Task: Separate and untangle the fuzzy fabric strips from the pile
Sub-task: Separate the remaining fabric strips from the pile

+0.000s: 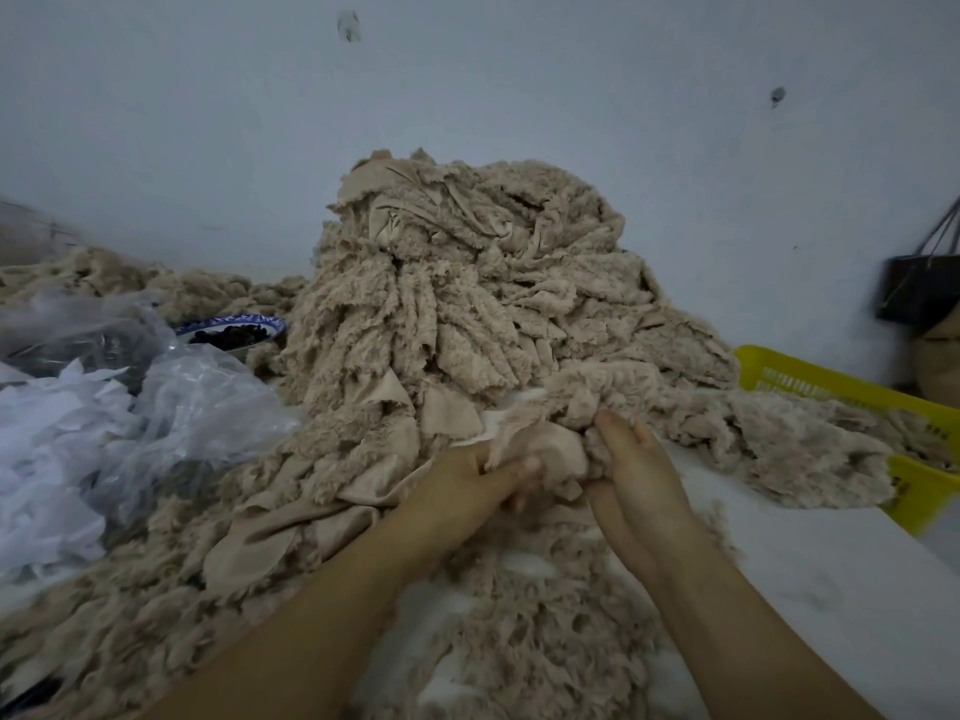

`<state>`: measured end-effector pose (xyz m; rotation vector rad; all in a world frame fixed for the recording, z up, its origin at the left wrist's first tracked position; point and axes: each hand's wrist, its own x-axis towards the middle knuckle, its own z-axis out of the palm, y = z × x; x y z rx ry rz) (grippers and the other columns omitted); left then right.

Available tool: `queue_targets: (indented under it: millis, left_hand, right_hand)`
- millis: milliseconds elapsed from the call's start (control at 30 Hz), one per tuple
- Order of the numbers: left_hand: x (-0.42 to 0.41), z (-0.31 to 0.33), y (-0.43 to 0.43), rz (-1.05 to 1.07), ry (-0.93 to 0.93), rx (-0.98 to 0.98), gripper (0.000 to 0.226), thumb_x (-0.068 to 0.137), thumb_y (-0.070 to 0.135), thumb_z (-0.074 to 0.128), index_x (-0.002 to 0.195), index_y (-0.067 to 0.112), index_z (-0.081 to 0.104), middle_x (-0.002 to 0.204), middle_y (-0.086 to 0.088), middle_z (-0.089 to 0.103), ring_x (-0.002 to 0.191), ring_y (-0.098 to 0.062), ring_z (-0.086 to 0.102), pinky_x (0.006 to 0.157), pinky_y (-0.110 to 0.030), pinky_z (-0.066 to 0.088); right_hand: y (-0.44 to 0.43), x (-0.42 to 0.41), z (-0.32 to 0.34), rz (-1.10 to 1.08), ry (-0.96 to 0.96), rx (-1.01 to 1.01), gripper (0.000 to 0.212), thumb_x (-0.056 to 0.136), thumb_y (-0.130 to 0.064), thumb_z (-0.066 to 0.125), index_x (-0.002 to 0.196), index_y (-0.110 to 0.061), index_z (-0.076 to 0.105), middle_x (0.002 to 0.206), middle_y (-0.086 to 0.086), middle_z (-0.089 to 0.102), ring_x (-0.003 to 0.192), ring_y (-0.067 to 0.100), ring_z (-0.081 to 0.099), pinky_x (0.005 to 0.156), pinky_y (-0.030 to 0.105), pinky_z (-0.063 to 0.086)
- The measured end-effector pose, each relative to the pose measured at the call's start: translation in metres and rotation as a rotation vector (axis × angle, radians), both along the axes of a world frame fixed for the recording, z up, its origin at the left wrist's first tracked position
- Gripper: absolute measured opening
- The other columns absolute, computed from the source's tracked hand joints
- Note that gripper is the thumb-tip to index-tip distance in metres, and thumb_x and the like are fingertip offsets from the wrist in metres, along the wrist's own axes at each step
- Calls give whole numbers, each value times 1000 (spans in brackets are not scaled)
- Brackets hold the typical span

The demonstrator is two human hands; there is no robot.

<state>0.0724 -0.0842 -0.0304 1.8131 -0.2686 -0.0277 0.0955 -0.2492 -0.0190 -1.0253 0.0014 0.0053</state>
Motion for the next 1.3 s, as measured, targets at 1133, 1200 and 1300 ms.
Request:
queue_targets:
  millis: [1133,1200,1300]
  left_hand:
    - [62,-9,8,368,-236,787,36,102,23,44,132,7,54,136,-9,47,128,-28,41,105,-35,35]
    - [77,-16,13,401,-146,918,37,101,23,44,132,5,50,138,-13,45,130,-31,40,106,-36,35]
    - [88,-22,19,438,-111,1005,29,102,19,43,121,5,59,132,-15,49,122,-31,45,101,-37,39]
  right_hand:
    - [-10,14,-30,-198,-79,-680,18,100,-38,50,93,-29,64,90,-2,67,70,5,66,62,24,49]
    - [-9,11,-30,-168,-98,-799,20,100,-38,48,91,-28,63,91,-1,67,74,8,65,58,21,44]
    - [-9,11,-30,-135,-124,-887,22,102,-35,47,95,-22,64,101,1,62,80,6,64,57,16,43]
